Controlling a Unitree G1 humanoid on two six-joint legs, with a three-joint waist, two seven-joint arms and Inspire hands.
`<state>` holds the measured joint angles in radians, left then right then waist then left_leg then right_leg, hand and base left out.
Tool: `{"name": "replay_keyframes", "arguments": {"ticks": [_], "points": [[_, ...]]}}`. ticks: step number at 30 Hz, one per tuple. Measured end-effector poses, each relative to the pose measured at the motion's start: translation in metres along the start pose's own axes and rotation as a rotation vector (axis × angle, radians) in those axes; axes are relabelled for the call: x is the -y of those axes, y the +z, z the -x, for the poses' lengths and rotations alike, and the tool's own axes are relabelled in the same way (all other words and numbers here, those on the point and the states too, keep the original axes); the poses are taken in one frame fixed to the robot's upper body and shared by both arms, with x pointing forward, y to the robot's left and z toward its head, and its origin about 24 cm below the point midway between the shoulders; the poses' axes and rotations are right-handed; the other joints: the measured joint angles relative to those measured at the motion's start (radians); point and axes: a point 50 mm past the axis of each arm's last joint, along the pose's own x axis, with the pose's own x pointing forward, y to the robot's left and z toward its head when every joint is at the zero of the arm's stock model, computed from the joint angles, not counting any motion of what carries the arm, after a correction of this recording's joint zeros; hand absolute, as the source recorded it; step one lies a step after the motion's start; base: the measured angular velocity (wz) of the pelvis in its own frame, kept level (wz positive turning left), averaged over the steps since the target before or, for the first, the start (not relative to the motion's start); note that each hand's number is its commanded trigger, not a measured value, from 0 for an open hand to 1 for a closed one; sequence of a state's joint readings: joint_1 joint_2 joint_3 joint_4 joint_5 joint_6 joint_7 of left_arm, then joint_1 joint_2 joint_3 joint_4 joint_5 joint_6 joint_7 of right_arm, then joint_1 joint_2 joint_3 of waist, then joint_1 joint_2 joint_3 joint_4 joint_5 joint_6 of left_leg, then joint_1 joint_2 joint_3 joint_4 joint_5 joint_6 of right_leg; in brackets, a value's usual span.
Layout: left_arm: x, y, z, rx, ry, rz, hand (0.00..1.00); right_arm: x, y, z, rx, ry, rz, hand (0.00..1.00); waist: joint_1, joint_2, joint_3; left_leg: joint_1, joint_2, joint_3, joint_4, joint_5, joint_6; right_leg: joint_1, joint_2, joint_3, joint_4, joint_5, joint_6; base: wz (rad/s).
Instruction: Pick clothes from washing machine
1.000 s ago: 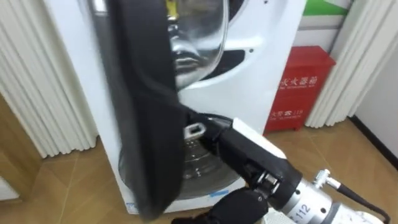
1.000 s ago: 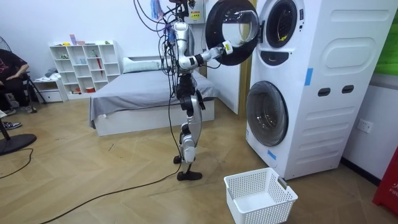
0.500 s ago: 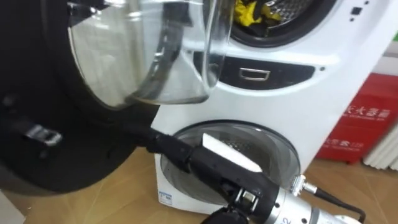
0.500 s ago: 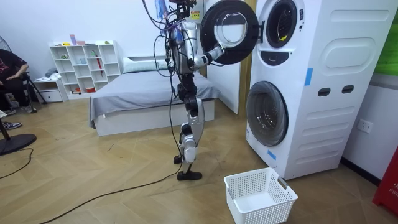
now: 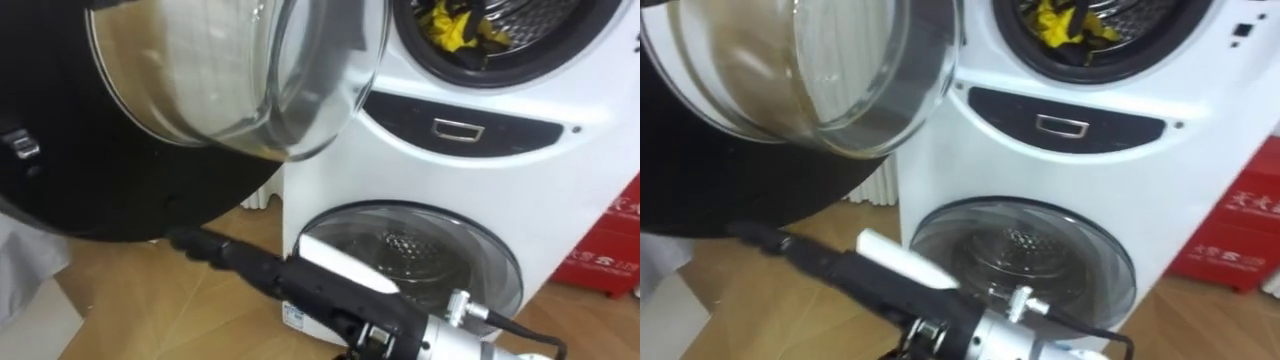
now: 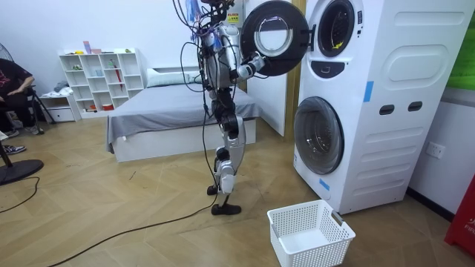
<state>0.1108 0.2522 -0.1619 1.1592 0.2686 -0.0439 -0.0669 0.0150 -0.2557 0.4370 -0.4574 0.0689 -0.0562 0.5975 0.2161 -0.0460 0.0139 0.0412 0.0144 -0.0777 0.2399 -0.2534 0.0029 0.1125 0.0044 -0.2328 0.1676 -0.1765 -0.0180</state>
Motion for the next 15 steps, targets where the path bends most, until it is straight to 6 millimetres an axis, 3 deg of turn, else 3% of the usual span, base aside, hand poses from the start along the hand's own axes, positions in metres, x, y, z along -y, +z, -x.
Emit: {"name": "replay_keyframes", "arguments": {"ticks": [6,9,14,15], "points": [[0.005,-0.001,0.0,-0.004,-0.01,0.011,0.0,0.001,-0.004,-0.005,-0.017,-0.031,0.015,0.0,0.029,0.004,0.0034,-0.024,-0.014,-0.02,0.012,0.002,0.004,-0.007,-0.008,-0.025,-0.001,-0.002,0.003,0.15],[0.006,-0.004,0.001,-0.011,-0.01,0.014,0.0,0.002,-0.006,-0.004,-0.03,-0.058,0.019,0.0,0.027,0.005,0.0037,-0.031,-0.016,-0.03,0.014,0.003,0.006,-0.008,-0.011,-0.04,-0.001,-0.002,0.004,0.13],[0.01,-0.013,0.002,-0.052,0.005,0.078,0.0,0.008,-0.022,0.006,-0.17,-0.133,0.127,0.0,-0.016,0.014,0.0064,-0.019,-0.016,-0.02,0.017,0.003,0.006,0.011,-0.012,-0.028,-0.001,-0.003,0.004,0.11],[0.011,-0.015,0.003,-0.061,0.007,0.099,0.0,0.011,-0.026,0.014,-0.222,-0.175,0.17,0.0,-0.033,0.016,0.0053,-0.019,-0.015,0.003,0.017,0.004,0.008,0.015,-0.014,-0.027,-0.001,-0.003,0.005,0.1]]}}
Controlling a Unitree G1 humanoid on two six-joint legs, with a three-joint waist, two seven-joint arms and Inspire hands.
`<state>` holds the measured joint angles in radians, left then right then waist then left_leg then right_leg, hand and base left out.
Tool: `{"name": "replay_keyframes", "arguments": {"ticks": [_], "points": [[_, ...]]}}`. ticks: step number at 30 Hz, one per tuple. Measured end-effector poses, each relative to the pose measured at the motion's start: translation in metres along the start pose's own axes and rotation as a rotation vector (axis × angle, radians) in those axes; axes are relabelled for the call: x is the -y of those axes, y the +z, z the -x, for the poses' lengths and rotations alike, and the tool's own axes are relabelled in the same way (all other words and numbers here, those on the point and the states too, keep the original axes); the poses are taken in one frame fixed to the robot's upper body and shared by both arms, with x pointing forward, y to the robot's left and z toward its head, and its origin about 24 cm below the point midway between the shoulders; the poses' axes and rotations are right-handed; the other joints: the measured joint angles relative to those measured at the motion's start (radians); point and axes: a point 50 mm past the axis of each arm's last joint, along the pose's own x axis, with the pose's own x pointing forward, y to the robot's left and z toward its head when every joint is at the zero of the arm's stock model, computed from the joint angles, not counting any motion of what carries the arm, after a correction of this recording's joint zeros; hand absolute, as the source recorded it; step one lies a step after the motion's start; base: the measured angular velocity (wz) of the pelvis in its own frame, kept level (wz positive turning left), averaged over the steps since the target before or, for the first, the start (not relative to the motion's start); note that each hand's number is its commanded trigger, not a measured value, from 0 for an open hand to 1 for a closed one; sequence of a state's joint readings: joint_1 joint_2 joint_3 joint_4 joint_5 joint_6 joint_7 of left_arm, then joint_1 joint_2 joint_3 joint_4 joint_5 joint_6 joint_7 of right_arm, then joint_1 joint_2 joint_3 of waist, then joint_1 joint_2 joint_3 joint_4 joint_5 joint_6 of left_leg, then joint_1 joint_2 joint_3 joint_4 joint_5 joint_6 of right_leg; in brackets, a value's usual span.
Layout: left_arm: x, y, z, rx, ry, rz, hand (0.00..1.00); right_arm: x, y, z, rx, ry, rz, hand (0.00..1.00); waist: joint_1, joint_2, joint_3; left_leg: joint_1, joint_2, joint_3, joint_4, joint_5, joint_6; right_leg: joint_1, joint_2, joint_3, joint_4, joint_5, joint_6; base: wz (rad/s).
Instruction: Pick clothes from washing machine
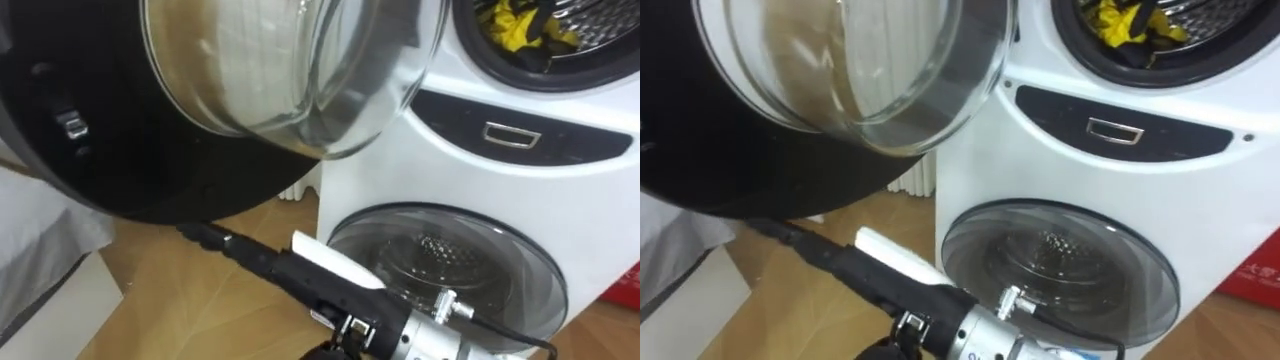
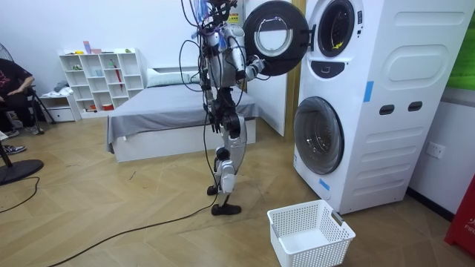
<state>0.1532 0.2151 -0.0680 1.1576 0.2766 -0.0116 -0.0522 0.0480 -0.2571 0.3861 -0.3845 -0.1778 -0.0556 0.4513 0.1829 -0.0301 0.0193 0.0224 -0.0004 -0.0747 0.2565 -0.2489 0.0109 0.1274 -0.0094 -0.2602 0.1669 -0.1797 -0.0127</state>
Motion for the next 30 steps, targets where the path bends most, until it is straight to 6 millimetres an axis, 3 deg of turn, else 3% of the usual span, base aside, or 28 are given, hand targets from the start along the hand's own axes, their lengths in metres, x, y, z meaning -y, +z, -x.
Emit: {"name": "replay_keyframes", "arguments": {"ticks": [1,4,9,11,13,16,18,25,30], "points": [[0.0,-0.004,0.001,-0.012,0.006,0.026,0.0,0.006,-0.008,0.007,-0.059,-0.054,0.041,0.0,-0.013,0.001,-0.0012,0.008,0.004,0.026,-0.003,0.001,0.002,0.002,-0.002,0.012,0.0,0.0,0.001,0.0],[-0.002,-0.012,0.002,-0.043,0.019,0.065,0.0,0.02,-0.037,0.028,-0.245,-0.198,0.12,0.0,-0.054,0.004,-0.0036,0.025,0.001,0.049,-0.018,0.004,0.006,0.013,-0.007,0.015,0.001,-0.001,0.002,-0.1],[-0.01,-0.012,0.002,-0.053,0.05,0.105,0.0,0.049,-0.046,0.055,-0.387,-0.417,0.323,0.0,-0.115,-0.002,-0.0102,0.031,0.003,0.085,-0.024,0.005,0.008,0.0,-0.006,0.066,0.001,-0.002,0.004,-0.22],[-0.011,-0.009,0.002,-0.041,0.054,0.106,0.0,0.062,-0.046,0.065,-0.414,-0.498,0.388,0.0,-0.131,-0.003,-0.0114,0.042,0.005,0.101,-0.024,0.005,0.008,0.003,-0.006,0.066,0.001,-0.002,0.004,-0.25],[-0.012,-0.005,0.001,-0.032,0.069,0.11,0.0,0.073,-0.045,0.072,-0.423,-0.575,0.424,0.0,-0.16,-0.01,-0.0154,0.046,0.005,0.106,-0.025,0.005,0.008,0.004,-0.006,0.072,0.001,-0.002,0.004,-0.15],[-0.012,0.002,0.0,-0.016,0.083,0.108,0.0,0.095,-0.036,0.075,-0.405,-0.691,0.514,0.0,-0.17,-0.019,-0.0168,0.064,0.012,0.156,-0.034,0.005,0.008,-0.005,-0.001,0.12,0.001,-0.002,0.004,-0.44],[-0.012,0.003,0.0,-0.015,0.083,0.107,0.0,0.105,-0.03,0.074,-0.382,-0.739,0.561,0.0,-0.179,-0.022,-0.016,0.064,0.014,0.167,-0.035,0.005,0.008,-0.009,-0.001,0.128,0.002,-0.001,0.005,-0.26],[-0.013,-0.001,0.0,-0.038,0.085,0.122,0.0,0.135,-0.011,0.076,-0.366,-0.913,0.722,0.0,-0.177,-0.036,-0.0214,0.077,0.023,0.207,-0.055,0.007,0.004,-0.029,0.01,0.17,0.008,0.002,0.003,-0.18],[-0.014,-0.004,0.001,-0.044,0.076,0.125,0.0,0.157,0.008,0.073,-0.311,-0.995,0.822,0.0,-0.176,-0.047,-0.0203,0.08,0.024,0.206,-0.055,0.008,0.003,-0.03,0.013,0.175,0.006,0.002,0.003,-0.01]]}}
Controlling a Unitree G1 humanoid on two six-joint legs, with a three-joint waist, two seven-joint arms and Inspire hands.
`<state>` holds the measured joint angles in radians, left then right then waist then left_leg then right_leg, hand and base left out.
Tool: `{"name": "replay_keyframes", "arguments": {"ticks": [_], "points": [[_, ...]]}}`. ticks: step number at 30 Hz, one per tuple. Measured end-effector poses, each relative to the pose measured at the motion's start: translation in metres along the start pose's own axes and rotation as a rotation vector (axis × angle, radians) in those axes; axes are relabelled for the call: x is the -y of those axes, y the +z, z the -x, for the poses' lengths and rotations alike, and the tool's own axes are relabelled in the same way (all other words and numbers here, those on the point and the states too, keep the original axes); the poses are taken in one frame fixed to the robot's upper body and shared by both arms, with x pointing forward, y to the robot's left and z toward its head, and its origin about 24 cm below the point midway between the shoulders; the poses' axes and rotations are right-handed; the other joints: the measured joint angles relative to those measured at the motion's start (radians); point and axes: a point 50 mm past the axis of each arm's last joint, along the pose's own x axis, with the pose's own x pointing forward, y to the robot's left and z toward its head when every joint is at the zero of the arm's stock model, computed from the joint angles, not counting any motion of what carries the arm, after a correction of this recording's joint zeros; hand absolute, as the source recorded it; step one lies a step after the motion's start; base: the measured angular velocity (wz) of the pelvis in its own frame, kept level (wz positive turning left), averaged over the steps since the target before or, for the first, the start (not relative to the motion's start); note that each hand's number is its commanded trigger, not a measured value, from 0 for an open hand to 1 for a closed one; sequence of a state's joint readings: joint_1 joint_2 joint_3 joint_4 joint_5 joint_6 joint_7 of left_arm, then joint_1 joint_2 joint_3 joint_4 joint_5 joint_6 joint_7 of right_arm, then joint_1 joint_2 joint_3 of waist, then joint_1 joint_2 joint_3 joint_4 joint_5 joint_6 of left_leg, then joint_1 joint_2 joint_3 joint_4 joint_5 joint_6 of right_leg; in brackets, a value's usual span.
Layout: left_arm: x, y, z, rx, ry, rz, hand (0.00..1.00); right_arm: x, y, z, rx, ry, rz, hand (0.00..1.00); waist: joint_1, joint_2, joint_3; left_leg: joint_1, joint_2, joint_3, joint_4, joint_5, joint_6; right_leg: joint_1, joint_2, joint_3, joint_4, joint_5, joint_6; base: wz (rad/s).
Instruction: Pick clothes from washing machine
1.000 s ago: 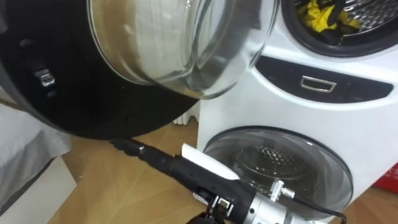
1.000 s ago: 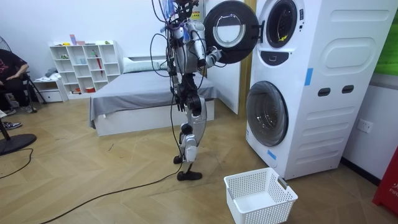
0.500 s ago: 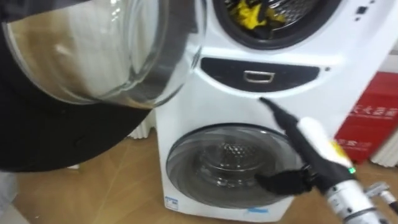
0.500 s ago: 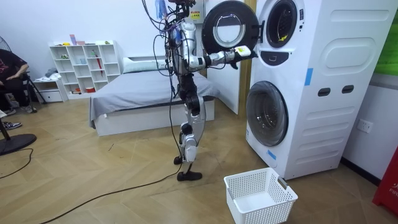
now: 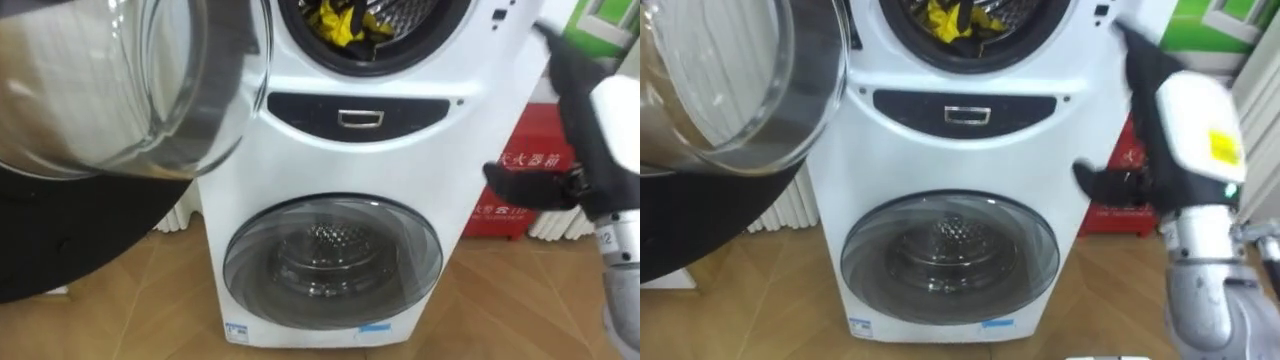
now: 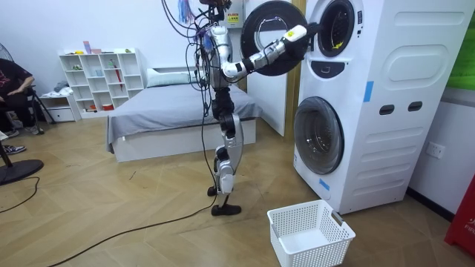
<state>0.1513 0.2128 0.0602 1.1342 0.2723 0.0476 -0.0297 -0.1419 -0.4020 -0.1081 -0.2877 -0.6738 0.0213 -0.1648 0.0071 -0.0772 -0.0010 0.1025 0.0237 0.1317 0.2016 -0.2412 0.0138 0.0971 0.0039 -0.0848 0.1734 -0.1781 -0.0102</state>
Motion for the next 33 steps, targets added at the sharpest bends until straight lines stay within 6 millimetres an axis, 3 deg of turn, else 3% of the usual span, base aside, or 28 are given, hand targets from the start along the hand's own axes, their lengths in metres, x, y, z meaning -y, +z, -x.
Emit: {"name": "replay_keyframes", "arguments": {"ticks": [3,7,11,15,20,23,27,29,31,33], "points": [[-0.003,0.0,0.0,-0.006,0.006,-0.001,0.0,0.006,0.004,-0.008,0.027,-0.027,0.023,0.0,0.004,-0.018,0.0058,0.007,0.001,-0.003,-0.002,0.0,0.0,0.007,0.001,0.002,-0.003,0.0,0.0,0.0],[-0.006,0.001,0.0,-0.011,0.012,-0.009,0.0,0.007,0.013,-0.017,0.05,-0.031,0.039,0.0,0.027,-0.033,0.003,-0.002,0.001,-0.004,-0.002,0.0,0.0,-0.001,0.0,0.001,-0.003,0.0,0.0,-0.03],[-0.007,0.004,-0.001,-0.003,0.014,-0.014,0.0,0.001,0.03,-0.027,0.113,-0.001,0.021,0.0,0.032,-0.029,0.0066,-0.007,0.0,-0.008,-0.001,0.0,0.0,-0.006,-0.001,-0.001,-0.003,0.0,0.0,0.02],[-0.008,0.007,-0.001,0.003,0.016,-0.007,0.0,-0.012,0.039,-0.026,0.147,0.065,0.004,0.0,0.06,-0.026,0.0082,-0.004,-0.001,-0.03,0.0,0.0,0.0,0.005,-0.001,-0.018,-0.005,0.0,0.0,0.12],[-0.009,0.002,0.0,-0.009,0.022,-0.027,0.0,-0.022,0.044,-0.023,0.158,0.141,-0.004,0.0,0.089,-0.033,0.0101,-0.008,-0.002,-0.065,0.005,0.001,-0.001,0.017,-0.002,-0.051,-0.005,0.0,0.0,0.2],[-0.011,-0.003,0.001,-0.037,0.026,-0.036,0.0,-0.029,0.036,-0.023,0.123,0.18,0.004,0.0,0.105,-0.042,0.0132,-0.024,0.0,-0.093,0.037,-0.002,-0.005,0.026,-0.002,-0.072,-0.002,0.0,0.0,0.31],[-0.011,-0.01,0.001,-0.066,0.028,-0.035,0.0,-0.041,0.025,-0.021,0.084,0.243,0.037,0.0,0.16,-0.049,0.017,-0.075,0.01,-0.109,0.156,-0.013,-0.019,0.03,0.001,-0.085,0.012,-0.006,-0.009,0.1],[-0.01,-0.012,0.002,-0.07,0.028,-0.035,0.0,-0.053,0.018,-0.018,0.055,0.293,0.045,0.0,0.171,-0.037,0.0251,-0.101,0.024,-0.11,0.247,-0.03,-0.03,0.034,0.005,-0.096,0.039,-0.019,-0.018,0.11],[-0.012,-0.014,0.002,-0.08,0.039,-0.036,0.0,-0.063,0.01,-0.014,0.026,0.338,0.052,0.0,0.179,-0.026,0.0324,-0.164,0.04,-0.11,0.379,-0.063,-0.033,0.012,0.005,-0.11,0.106,-0.085,-0.034,0.18],[-0.013,-0.018,0.003,-0.094,0.046,-0.036,0.0,-0.066,0.006,-0.012,0.008,0.354,0.057,0.0,0.185,-0.018,0.0337,-0.198,0.051,-0.107,0.432,-0.069,-0.036,-0.021,0.013,-0.106,0.158,-0.118,-0.043,0.12]]}}
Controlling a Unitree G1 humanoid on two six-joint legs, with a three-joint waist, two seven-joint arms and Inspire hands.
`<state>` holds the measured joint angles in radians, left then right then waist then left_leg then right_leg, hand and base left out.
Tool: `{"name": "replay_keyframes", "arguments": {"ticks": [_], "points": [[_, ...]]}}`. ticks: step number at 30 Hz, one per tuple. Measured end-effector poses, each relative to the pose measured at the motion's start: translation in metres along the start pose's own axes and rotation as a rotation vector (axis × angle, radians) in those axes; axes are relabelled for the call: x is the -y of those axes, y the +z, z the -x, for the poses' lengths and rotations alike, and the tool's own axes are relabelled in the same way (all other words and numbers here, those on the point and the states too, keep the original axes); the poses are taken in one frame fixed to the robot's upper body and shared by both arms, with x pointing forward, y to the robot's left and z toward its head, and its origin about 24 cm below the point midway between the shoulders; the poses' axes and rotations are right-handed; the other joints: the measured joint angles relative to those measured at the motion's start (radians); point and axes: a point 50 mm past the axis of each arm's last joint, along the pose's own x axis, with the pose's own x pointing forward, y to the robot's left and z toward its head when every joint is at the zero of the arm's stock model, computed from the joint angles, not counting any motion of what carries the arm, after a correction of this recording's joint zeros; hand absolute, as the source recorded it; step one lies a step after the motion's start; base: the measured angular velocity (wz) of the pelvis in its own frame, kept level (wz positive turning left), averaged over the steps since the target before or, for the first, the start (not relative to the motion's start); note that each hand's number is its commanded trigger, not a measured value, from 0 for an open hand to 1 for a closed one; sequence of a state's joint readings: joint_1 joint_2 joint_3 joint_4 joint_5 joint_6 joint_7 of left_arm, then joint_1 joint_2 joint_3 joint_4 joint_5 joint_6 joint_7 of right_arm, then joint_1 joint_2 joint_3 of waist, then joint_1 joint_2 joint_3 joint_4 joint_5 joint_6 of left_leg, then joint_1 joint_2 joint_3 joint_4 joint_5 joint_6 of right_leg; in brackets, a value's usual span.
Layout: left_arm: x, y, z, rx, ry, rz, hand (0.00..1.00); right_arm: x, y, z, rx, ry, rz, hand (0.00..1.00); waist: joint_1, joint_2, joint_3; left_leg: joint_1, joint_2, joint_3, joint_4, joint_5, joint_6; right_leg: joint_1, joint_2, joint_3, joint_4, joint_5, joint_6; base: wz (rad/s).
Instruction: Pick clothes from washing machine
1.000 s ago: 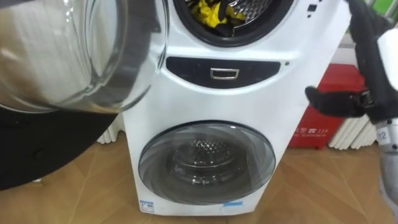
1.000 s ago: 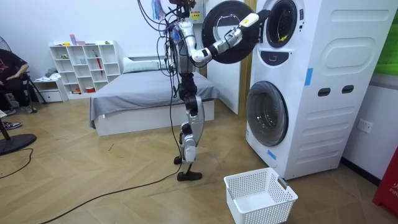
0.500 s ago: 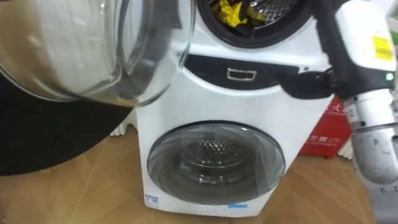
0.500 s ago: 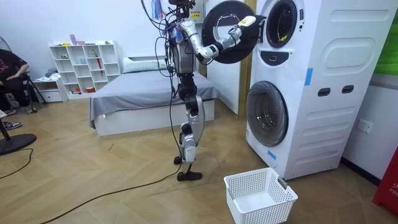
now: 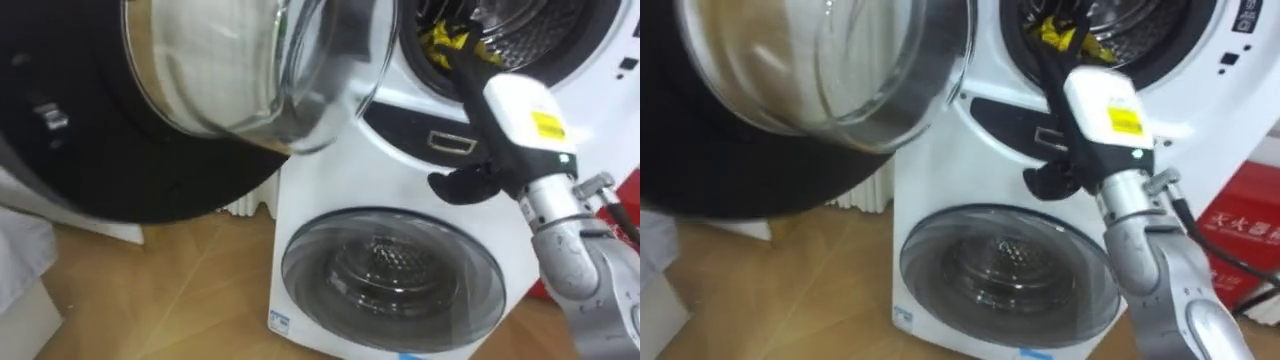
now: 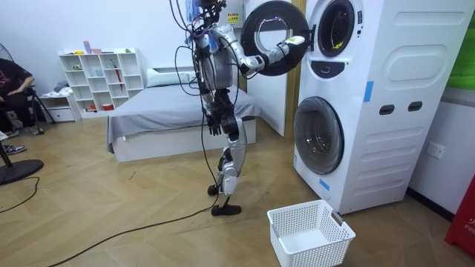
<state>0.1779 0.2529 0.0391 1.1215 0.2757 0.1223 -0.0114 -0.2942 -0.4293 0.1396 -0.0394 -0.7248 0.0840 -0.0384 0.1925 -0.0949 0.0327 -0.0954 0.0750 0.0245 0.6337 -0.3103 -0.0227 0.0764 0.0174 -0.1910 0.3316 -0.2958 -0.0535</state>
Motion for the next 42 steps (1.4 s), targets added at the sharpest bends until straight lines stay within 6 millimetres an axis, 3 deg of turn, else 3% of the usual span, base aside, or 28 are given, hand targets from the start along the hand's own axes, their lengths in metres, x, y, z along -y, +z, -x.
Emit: {"name": "replay_keyframes", "arguments": {"ticks": [3,5,7,8,9,11,12,13,16,18,20,21,23,24,25,27,29,31,32,33,34,36,42], "points": [[0.003,-0.016,0.002,-0.039,-0.009,0.014,0.0,0.0,0.0,0.0,0.003,-0.004,-0.002,0.0,0.001,0.01,-0.0169,-0.023,0.007,-0.002,0.006,0.001,-0.001,-0.021,0.012,-0.005,0.021,-0.008,-0.017,0.09],[0.004,-0.023,0.003,-0.053,-0.024,0.015,0.0,0.0,0.0,0.0,0.004,-0.004,-0.019,0.0,-0.001,0.01,-0.0223,-0.048,-0.005,-0.018,0.023,0.006,-0.001,-0.009,0.012,0.008,0.021,-0.01,-0.03,0.32],[0.005,-0.022,0.003,-0.045,-0.026,0.013,0.0,0.001,-0.007,0.0,-0.019,-0.012,-0.021,0.0,-0.004,-0.004,-0.0252,-0.117,-0.08,-0.026,-0.091,0.016,0.006,-0.007,0.003,0.058,0.021,-0.021,-0.039,0.32],[0.005,-0.023,0.003,-0.045,-0.026,0.015,0.0,0.001,-0.008,0.0,-0.023,-0.012,-0.02,0.0,0.009,-0.001,-0.0293,-0.13,-0.093,-0.025,-0.137,0.035,0.005,-0.005,-0.001,0.067,0.02,-0.022,-0.038,-0.27],[0.003,-0.027,0.004,-0.054,-0.02,0.032,0.0,0.001,-0.008,0.0,-0.023,-0.016,-0.021,0.0,0.028,0.006,-0.0276,-0.146,-0.111,-0.021,-0.202,0.112,0.027,0.0,-0.002,0.086,0.015,-0.026,-0.031,-0.42],[0.0,-0.036,0.006,-0.075,-0.005,0.065,0.0,0.0,-0.008,0.002,-0.016,-0.022,-0.022,0.0,0.029,0.007,-0.0309,-0.134,-0.127,-0.025,-0.255,0.202,0.053,0.013,-0.009,0.104,0.015,-0.041,-0.014,-0.35],[-0.004,-0.035,0.006,-0.069,0.006,0.065,0.0,0.0,-0.009,0.004,-0.022,-0.035,-0.022,0.0,0.014,-0.009,-0.0346,-0.123,-0.136,-0.016,-0.265,0.222,0.072,0.016,-0.019,0.107,0.015,-0.05,-0.006,-0.14],[-0.005,-0.034,0.006,-0.061,0.008,0.063,0.0,0.0,-0.009,0.005,-0.022,-0.037,-0.022,0.0,0.006,-0.014,-0.0347,-0.119,-0.14,-0.01,-0.263,0.227,0.075,0.02,-0.024,0.108,0.015,-0.054,-0.002,-0.15],[-0.005,-0.02,0.005,0.003,0.008,0.063,0.0,0.001,-0.011,0.015,-0.033,-0.044,-0.032,0.0,-0.013,-0.028,-0.0367,-0.098,-0.167,0.019,-0.236,0.184,0.105,0.042,-0.064,0.107,0.032,-0.074,0.024,-0.09],[-0.005,-0.005,0.003,0.051,0.009,0.068,0.0,0.004,-0.014,0.017,-0.046,-0.067,-0.027,0.0,-0.036,-0.01,-0.0193,-0.067,-0.177,0.036,-0.213,0.126,0.121,0.013,-0.089,0.111,0.18,-0.091,0.055,-0.22],[-0.012,0.0,0.003,0.065,0.026,0.059,0.0,0.005,-0.014,0.017,-0.043,-0.074,-0.028,0.0,-0.047,-0.019,-0.0178,-0.037,-0.195,0.064,-0.22,0.105,0.135,-0.054,-0.124,0.121,0.344,-0.088,0.071,-0.34],[-0.015,0.004,0.002,0.072,0.036,0.049,0.0,0.006,-0.013,0.017,-0.04,-0.08,-0.025,0.0,-0.05,-0.017,-0.0142,-0.016,-0.197,0.08,-0.219,0.089,0.144,-0.087,-0.126,0.145,0.436,-0.059,0.1,-0.38],[-0.021,0.012,0.002,0.092,0.049,0.045,0.0,0.004,-0.015,0.02,-0.047,-0.087,-0.026,0.0,-0.055,-0.003,-0.0093,0.024,-0.19,0.079,-0.228,0.066,0.147,-0.123,-0.118,0.159,0.535,0.012,0.105,-0.3],[-0.025,0.018,0.002,0.112,0.058,0.034,0.0,0.003,-0.015,0.022,-0.048,-0.084,-0.004,0.0,-0.056,0.0,-0.0153,0.039,-0.182,0.071,-0.239,0.054,0.148,-0.159,-0.106,0.161,0.567,0.009,0.095,-0.23],[-0.026,0.026,0.001,0.134,0.064,0.031,0.0,0.003,-0.014,0.022,-0.043,-0.085,0.004,0.0,-0.054,0.006,-0.017,0.047,-0.17,0.06,-0.247,0.048,0.148,-0.213,-0.089,0.161,0.553,-0.028,0.079,-0.24],[-0.026,0.036,0.001,0.157,0.066,0.027,0.0,0.003,-0.014,0.022,-0.046,-0.084,-0.001,0.0,-0.063,0.017,-0.0159,0.074,-0.154,0.031,-0.268,0.048,0.147,-0.277,-0.055,0.16,0.441,-0.04,0.071,0.0],[-0.025,0.04,0.001,0.167,0.069,0.013,0.0,0.006,-0.011,0.022,-0.033,-0.097,-0.012,0.0,-0.082,0.018,-0.0167,0.102,-0.154,0.003,-0.292,0.047,0.145,-0.315,-0.032,0.17,0.261,-0.007,0.052,0.32],[-0.023,0.038,0.001,0.163,0.07,0.015,0.0,0.008,-0.007,0.021,-0.007,-0.105,-0.008,0.0,-0.101,0.021,-0.0228,0.151,-0.153,-0.016,-0.321,0.035,0.134,-0.307,-0.01,0.214,0.081,0.146,0.044,0.51],[-0.023,0.036,0.0,0.156,0.076,0.015,0.0,0.009,-0.007,0.021,-0.002,-0.106,-0.012,0.0,-0.108,0.02,-0.0277,0.165,-0.153,-0.017,-0.329,0.03,0.128,-0.293,-0.006,0.215,0.067,0.183,0.041,0.46],[-0.02,0.028,0.0,0.131,0.082,0.017,0.0,0.011,-0.001,0.026,0.042,-0.069,-0.006,0.0,-0.116,0.032,-0.0346,0.196,-0.135,-0.012,-0.346,0.02,0.119,-0.262,0.014,0.213,0.05,0.2,0.032,0.0],[-0.019,0.018,0.001,0.103,0.086,0.013,0.0,0.01,0.005,0.029,0.087,-0.056,0.0,0.0,-0.113,0.044,-0.0315,0.217,-0.114,-0.015,-0.363,0.013,0.107,-0.234,0.028,0.205,0.025,0.208,0.018,-0.18],[-0.018,0.012,0.0,0.078,0.083,0.012,0.0,0.013,0.008,0.029,0.099,-0.063,-0.012,0.0,-0.12,0.045,-0.0299,0.224,-0.097,-0.016,-0.375,0.011,0.102,-0.228,0.041,0.185,0.01,0.212,0.004,-0.24],[-0.009,0.004,0.0,0.054,0.058,0.016,0.0,0.014,0.014,0.028,0.133,-0.03,0.001,0.0,-0.098,0.028,-0.0252,0.243,-0.071,-0.015,-0.394,-0.003,0.073,-0.219,0.067,0.17,0.009,0.193,-0.024,0.01]]}}
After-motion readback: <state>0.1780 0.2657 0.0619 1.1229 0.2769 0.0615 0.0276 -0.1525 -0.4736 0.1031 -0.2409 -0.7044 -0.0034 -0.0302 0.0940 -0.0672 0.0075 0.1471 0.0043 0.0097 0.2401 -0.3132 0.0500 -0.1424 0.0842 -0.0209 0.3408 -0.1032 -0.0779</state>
